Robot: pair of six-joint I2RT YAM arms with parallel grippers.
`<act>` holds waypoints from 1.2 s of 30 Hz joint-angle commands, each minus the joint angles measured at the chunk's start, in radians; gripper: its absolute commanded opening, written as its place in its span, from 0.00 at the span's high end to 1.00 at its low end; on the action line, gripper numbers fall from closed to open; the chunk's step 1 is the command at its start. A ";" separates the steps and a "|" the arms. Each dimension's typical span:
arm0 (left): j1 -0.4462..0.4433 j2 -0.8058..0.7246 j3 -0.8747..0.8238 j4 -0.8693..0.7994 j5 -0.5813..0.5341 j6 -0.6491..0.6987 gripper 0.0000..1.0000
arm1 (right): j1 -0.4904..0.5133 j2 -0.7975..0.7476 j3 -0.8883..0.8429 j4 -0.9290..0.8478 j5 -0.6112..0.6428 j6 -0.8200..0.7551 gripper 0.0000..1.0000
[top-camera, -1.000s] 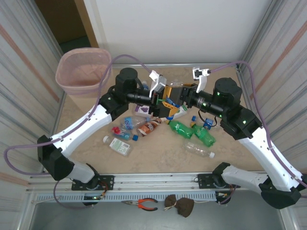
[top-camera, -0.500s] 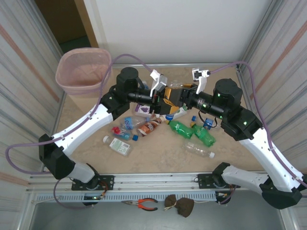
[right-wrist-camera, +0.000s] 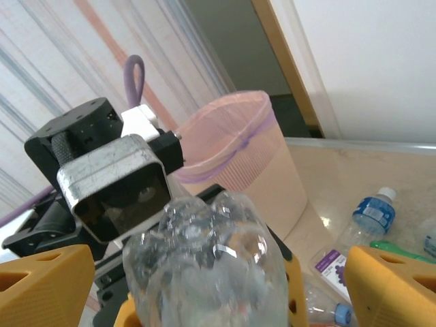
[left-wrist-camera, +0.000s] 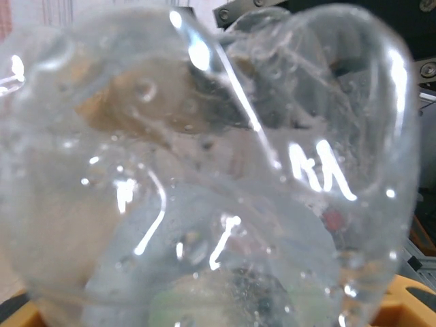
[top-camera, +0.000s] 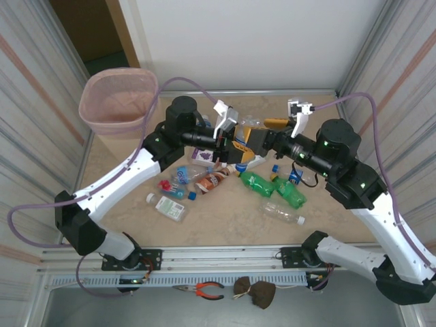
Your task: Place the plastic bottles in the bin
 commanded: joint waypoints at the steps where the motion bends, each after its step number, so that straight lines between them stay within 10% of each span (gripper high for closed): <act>1: 0.040 -0.058 0.037 -0.042 -0.060 0.026 0.53 | 0.003 -0.039 0.007 -0.045 0.058 -0.026 0.06; 15: 0.314 -0.170 0.187 -0.491 -0.506 0.103 0.54 | -0.017 -0.034 -0.013 -0.087 0.100 -0.026 0.06; 27: 0.674 -0.064 0.409 -0.787 -0.643 0.146 0.54 | -0.021 0.013 0.017 -0.089 0.071 -0.024 0.06; 36: 0.758 0.089 0.499 -0.840 -0.782 0.265 0.54 | -0.022 0.028 0.025 -0.090 0.067 -0.022 0.06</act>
